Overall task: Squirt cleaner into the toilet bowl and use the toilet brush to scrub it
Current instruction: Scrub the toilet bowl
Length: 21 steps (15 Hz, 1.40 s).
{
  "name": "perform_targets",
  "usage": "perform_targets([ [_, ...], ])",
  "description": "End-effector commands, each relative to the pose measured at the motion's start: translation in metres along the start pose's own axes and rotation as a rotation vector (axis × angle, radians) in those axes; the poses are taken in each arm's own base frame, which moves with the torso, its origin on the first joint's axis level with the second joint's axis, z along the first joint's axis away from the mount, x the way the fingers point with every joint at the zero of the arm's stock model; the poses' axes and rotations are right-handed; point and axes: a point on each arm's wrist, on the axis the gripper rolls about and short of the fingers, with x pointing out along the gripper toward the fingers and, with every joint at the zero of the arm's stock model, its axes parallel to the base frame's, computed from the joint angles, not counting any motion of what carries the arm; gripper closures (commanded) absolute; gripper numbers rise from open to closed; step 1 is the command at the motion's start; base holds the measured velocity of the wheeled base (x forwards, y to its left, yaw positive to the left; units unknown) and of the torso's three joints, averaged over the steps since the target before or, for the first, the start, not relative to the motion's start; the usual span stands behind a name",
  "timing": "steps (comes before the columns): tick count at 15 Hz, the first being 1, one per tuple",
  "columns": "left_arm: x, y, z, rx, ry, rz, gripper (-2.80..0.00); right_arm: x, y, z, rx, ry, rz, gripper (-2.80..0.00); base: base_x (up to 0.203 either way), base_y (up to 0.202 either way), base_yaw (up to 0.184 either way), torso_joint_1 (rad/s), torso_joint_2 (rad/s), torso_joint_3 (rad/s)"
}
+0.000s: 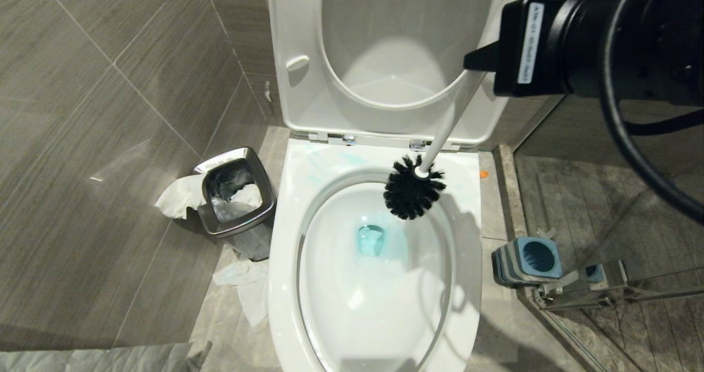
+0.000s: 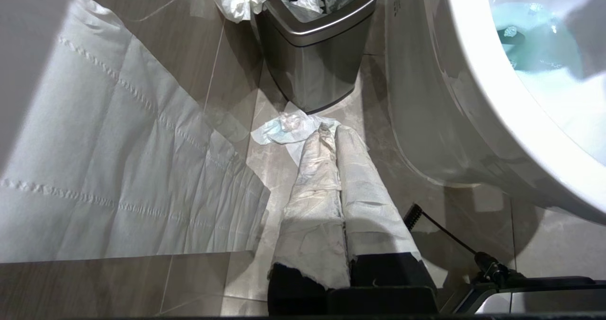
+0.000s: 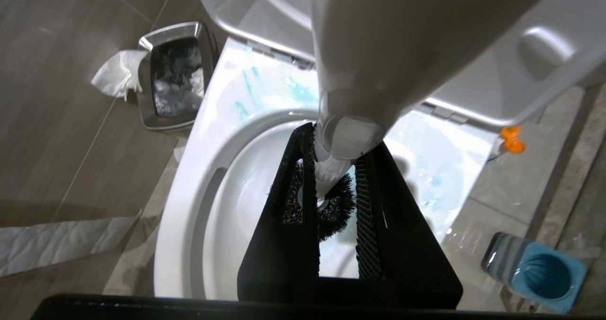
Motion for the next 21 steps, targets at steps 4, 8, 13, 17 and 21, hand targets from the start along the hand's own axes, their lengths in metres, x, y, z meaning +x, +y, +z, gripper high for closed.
perform_targets([
  [4,0.000,0.000,0.000,0.000,0.002,0.000,0.00,0.034,0.017,-0.041,-0.022,0.130,-0.019,0.00,0.000,0.000,0.000,0.000,0.00,0.000],
  [8,0.000,0.000,0.000,0.000,0.004,0.000,0.00,0.055,0.027,-0.065,-0.020,0.145,-0.023,0.00,0.000,0.000,0.000,0.000,0.00,0.000],
  [13,0.000,0.000,0.000,0.000,0.004,0.000,0.00,0.095,0.039,-0.100,-0.016,0.133,-0.042,0.00,0.000,0.000,0.000,0.000,0.00,0.000],
  [17,0.000,0.000,0.000,-0.002,0.004,0.000,0.00,0.121,0.042,-0.116,-0.018,0.121,-0.068,0.00,0.000,0.000,0.000,0.000,0.00,0.000],
  [21,0.000,0.000,0.000,0.000,0.004,0.000,0.00,0.137,0.035,-0.129,-0.069,0.104,-0.095,0.00,0.000,0.000,0.000,0.000,0.00,0.000],
])
